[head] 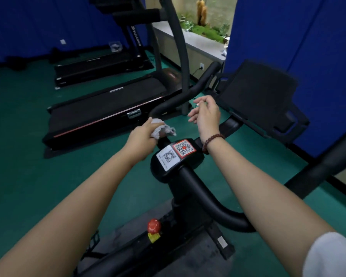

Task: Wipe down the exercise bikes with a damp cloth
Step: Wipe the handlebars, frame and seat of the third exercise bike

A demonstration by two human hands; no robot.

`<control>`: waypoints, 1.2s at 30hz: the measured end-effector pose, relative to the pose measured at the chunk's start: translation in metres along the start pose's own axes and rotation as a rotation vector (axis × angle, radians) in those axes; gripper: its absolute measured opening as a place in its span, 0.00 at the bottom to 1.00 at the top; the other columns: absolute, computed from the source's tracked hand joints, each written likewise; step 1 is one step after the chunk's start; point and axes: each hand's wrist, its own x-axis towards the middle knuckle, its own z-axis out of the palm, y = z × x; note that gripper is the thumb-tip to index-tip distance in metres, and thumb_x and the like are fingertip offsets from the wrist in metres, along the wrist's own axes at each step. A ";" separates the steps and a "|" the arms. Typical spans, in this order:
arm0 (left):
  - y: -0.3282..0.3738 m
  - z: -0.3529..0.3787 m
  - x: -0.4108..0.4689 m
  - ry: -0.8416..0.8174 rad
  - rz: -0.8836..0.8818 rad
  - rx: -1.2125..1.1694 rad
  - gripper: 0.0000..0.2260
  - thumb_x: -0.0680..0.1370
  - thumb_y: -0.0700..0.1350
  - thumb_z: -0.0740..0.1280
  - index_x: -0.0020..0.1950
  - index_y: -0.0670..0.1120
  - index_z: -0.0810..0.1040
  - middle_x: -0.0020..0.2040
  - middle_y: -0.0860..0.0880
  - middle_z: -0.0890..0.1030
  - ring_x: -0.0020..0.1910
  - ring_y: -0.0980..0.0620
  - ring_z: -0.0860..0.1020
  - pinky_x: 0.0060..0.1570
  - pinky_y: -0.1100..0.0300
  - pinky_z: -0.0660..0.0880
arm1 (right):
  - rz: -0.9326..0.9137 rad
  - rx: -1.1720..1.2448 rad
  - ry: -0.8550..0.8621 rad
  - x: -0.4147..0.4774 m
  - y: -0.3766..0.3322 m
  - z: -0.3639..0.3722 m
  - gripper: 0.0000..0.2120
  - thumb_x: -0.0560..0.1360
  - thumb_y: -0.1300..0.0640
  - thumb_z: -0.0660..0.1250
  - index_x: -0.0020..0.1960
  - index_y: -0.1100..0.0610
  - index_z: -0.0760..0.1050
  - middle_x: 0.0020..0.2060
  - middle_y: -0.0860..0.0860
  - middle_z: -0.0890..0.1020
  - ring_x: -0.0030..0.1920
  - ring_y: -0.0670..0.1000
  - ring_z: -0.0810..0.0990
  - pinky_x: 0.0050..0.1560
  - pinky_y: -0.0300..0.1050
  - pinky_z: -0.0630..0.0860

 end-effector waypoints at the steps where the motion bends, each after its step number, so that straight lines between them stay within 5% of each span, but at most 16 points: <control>1: 0.000 0.003 -0.009 -0.011 0.003 -0.067 0.20 0.75 0.37 0.61 0.64 0.54 0.74 0.72 0.44 0.66 0.70 0.48 0.66 0.61 0.58 0.69 | -0.024 -0.026 -0.018 -0.006 0.000 0.001 0.14 0.78 0.63 0.52 0.37 0.52 0.69 0.25 0.51 0.75 0.21 0.45 0.71 0.25 0.36 0.68; 3: 0.006 0.008 -0.027 -0.009 -0.016 -0.222 0.16 0.77 0.41 0.63 0.64 0.53 0.75 0.72 0.47 0.67 0.70 0.50 0.66 0.57 0.60 0.72 | -0.074 -0.087 -0.074 -0.019 0.000 0.004 0.14 0.77 0.63 0.53 0.37 0.51 0.69 0.25 0.50 0.75 0.21 0.43 0.71 0.27 0.36 0.70; 4: 0.010 0.010 -0.035 0.006 -0.040 -0.271 0.15 0.78 0.43 0.63 0.64 0.52 0.75 0.71 0.47 0.68 0.66 0.46 0.71 0.46 0.62 0.75 | -0.090 -0.106 -0.094 -0.023 0.000 0.004 0.14 0.77 0.63 0.53 0.38 0.51 0.69 0.25 0.50 0.75 0.22 0.44 0.72 0.28 0.37 0.71; 6: 0.017 0.009 -0.046 0.053 -0.081 -0.277 0.13 0.78 0.45 0.62 0.62 0.51 0.77 0.63 0.45 0.77 0.49 0.38 0.79 0.26 0.64 0.69 | -0.043 -0.061 -0.092 -0.031 -0.002 0.004 0.13 0.77 0.63 0.53 0.38 0.51 0.69 0.25 0.50 0.76 0.22 0.46 0.72 0.30 0.41 0.72; 8: 0.023 0.008 -0.051 0.108 -0.081 -0.271 0.09 0.78 0.44 0.62 0.55 0.51 0.79 0.47 0.45 0.82 0.33 0.43 0.77 0.23 0.62 0.67 | 0.046 0.023 -0.058 -0.034 -0.003 0.000 0.14 0.77 0.64 0.52 0.38 0.52 0.69 0.26 0.52 0.76 0.21 0.47 0.72 0.28 0.41 0.70; 12: 0.013 -0.003 -0.080 0.173 -0.149 -0.281 0.08 0.75 0.52 0.63 0.47 0.51 0.79 0.38 0.49 0.80 0.34 0.46 0.75 0.37 0.55 0.73 | 0.105 0.079 -0.124 -0.063 -0.011 -0.002 0.13 0.77 0.64 0.52 0.38 0.53 0.69 0.27 0.53 0.76 0.21 0.46 0.71 0.25 0.38 0.68; 14: 0.000 -0.014 -0.098 0.067 -0.183 -0.136 0.10 0.77 0.52 0.61 0.47 0.49 0.79 0.40 0.48 0.81 0.33 0.47 0.76 0.33 0.55 0.74 | 0.089 0.077 -0.182 -0.082 -0.016 -0.001 0.13 0.76 0.64 0.52 0.38 0.52 0.69 0.27 0.52 0.76 0.24 0.47 0.72 0.26 0.38 0.68; 18: -0.028 -0.034 -0.136 -0.015 -0.211 0.149 0.10 0.77 0.50 0.62 0.50 0.47 0.78 0.48 0.45 0.82 0.45 0.43 0.78 0.44 0.49 0.77 | 0.049 0.002 -0.325 -0.125 -0.022 0.008 0.13 0.77 0.66 0.53 0.38 0.53 0.69 0.28 0.52 0.76 0.27 0.48 0.73 0.29 0.36 0.69; 22: -0.046 -0.048 -0.185 0.068 -0.262 0.024 0.09 0.76 0.53 0.64 0.47 0.47 0.76 0.43 0.46 0.81 0.41 0.44 0.78 0.39 0.50 0.78 | 0.092 -0.147 -0.622 -0.181 -0.009 0.034 0.02 0.77 0.57 0.61 0.49 0.52 0.71 0.43 0.51 0.78 0.44 0.50 0.76 0.46 0.42 0.70; 24: -0.054 -0.055 -0.214 0.107 -0.253 -0.032 0.10 0.75 0.51 0.66 0.48 0.44 0.76 0.43 0.45 0.80 0.43 0.44 0.78 0.42 0.53 0.74 | 0.195 -0.231 -0.827 -0.214 -0.003 0.050 0.22 0.75 0.47 0.63 0.65 0.53 0.64 0.56 0.48 0.72 0.57 0.48 0.71 0.58 0.42 0.66; 26: -0.069 -0.063 -0.248 0.106 -0.241 -0.055 0.12 0.74 0.50 0.68 0.51 0.43 0.76 0.47 0.44 0.79 0.46 0.46 0.76 0.46 0.54 0.71 | 0.342 -0.190 -0.987 -0.251 0.001 0.069 0.30 0.74 0.42 0.63 0.71 0.54 0.58 0.62 0.48 0.71 0.61 0.48 0.71 0.63 0.46 0.68; 33: -0.147 -0.084 -0.378 0.106 -0.261 0.125 0.30 0.71 0.55 0.71 0.69 0.46 0.67 0.65 0.47 0.70 0.66 0.46 0.65 0.64 0.59 0.59 | 0.564 0.114 -1.178 -0.386 0.005 0.136 0.05 0.77 0.59 0.63 0.51 0.59 0.74 0.38 0.49 0.82 0.34 0.43 0.81 0.37 0.35 0.77; 36: -0.167 -0.092 -0.424 0.119 -0.272 0.122 0.40 0.66 0.58 0.73 0.72 0.46 0.62 0.70 0.49 0.65 0.70 0.48 0.58 0.68 0.59 0.55 | 0.625 0.129 -1.158 -0.431 0.011 0.160 0.03 0.76 0.61 0.64 0.48 0.59 0.76 0.38 0.52 0.83 0.36 0.47 0.81 0.39 0.38 0.77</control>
